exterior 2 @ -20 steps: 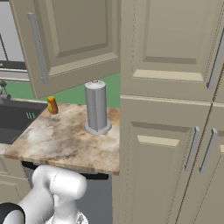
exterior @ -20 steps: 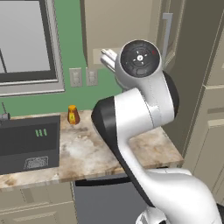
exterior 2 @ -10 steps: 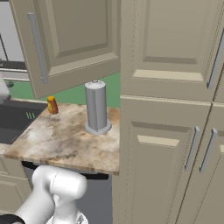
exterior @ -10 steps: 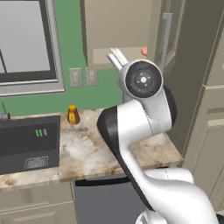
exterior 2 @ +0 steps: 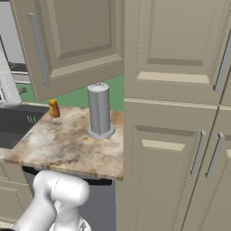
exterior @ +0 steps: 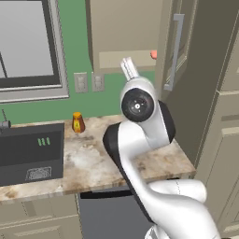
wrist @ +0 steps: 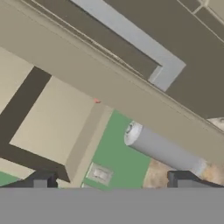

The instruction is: Open the cabinet. Pick the bar soap and place it next to the sink. Then close the cabinet.

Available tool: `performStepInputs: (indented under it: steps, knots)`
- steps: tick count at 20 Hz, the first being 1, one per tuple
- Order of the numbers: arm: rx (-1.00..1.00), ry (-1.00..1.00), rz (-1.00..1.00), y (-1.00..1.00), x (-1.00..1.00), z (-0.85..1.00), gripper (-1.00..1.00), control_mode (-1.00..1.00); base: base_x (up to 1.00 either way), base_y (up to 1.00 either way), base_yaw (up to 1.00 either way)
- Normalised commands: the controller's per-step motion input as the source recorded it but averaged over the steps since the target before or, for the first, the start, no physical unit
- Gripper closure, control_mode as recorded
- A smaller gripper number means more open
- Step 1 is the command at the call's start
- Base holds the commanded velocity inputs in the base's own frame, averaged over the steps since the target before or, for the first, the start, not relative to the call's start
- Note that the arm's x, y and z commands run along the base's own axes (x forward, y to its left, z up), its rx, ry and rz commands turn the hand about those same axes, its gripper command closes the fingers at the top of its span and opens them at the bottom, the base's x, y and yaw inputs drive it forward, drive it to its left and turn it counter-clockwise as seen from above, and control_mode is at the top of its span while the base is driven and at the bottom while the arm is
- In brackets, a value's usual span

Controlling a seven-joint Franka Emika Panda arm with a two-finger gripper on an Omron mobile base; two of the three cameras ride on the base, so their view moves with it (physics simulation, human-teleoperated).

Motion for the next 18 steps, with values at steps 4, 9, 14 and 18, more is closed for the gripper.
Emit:
performStepInputs:
  steps: [4, 9, 14, 18]
  knots:
    - [0.25, 0.00, -0.24, -0.02, 0.08, 0.05, -1.00, -1.00, 0.00, 0.00, 0.00]
    - [0.27, 0.00, -0.32, 0.00, 0.00, 0.04, -1.00, -1.00, 0.00, 0.00, 0.00]
    - [0.17, -0.07, -0.24, -0.12, 0.03, -0.01, -1.00, -1.00, 0.00, 0.00, 0.00]
    - [0.02, -0.29, -0.21, -0.09, 0.11, -0.25, -1.00, -1.00, 0.00, 0.00, 0.00]
